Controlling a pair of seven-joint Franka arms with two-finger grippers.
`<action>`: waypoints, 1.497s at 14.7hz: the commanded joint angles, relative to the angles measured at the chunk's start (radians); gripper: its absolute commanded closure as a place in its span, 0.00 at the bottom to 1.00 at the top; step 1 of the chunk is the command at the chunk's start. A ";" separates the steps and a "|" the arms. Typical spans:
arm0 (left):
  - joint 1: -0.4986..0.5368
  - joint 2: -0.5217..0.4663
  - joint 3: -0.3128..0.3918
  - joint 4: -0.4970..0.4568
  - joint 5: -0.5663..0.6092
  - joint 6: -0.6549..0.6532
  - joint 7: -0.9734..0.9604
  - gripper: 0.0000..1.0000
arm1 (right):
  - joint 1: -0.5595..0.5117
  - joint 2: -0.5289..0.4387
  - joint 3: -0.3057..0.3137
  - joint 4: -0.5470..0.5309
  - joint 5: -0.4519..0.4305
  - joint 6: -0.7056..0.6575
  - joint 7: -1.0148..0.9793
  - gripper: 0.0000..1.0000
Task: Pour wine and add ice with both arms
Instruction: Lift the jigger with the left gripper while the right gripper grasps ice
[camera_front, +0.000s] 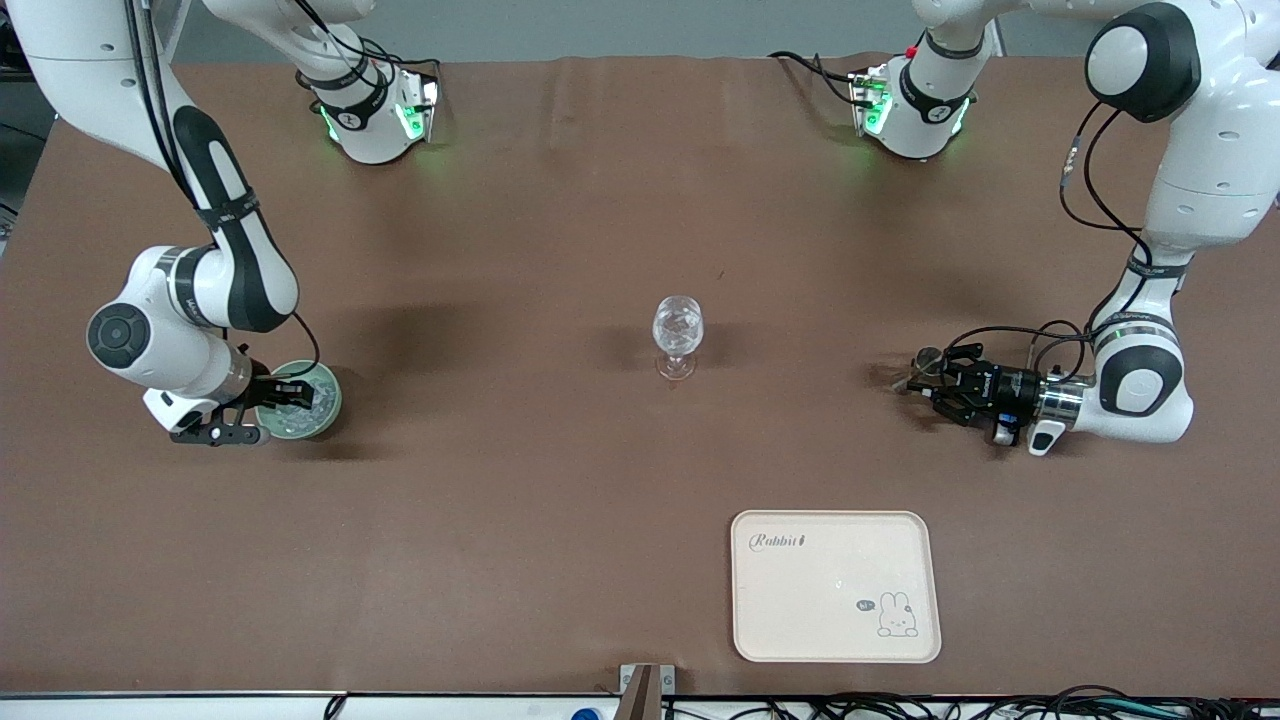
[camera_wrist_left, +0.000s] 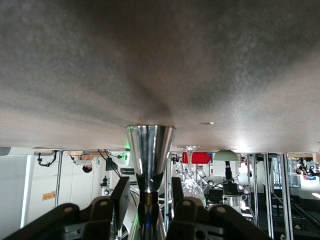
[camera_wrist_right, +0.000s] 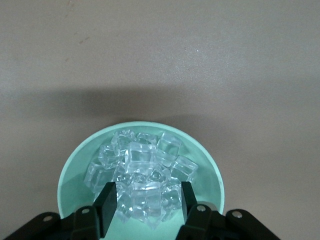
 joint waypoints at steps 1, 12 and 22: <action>-0.002 0.002 0.001 -0.002 -0.021 -0.005 0.016 0.73 | -0.005 -0.003 0.005 -0.015 0.008 0.017 0.010 0.56; 0.001 -0.061 -0.096 0.010 -0.053 -0.002 -0.105 0.99 | -0.005 -0.089 0.002 0.005 0.006 -0.045 0.010 0.95; -0.100 -0.223 -0.193 -0.014 -0.067 0.070 -0.326 0.99 | -0.008 -0.270 -0.001 0.148 0.003 -0.363 0.008 0.95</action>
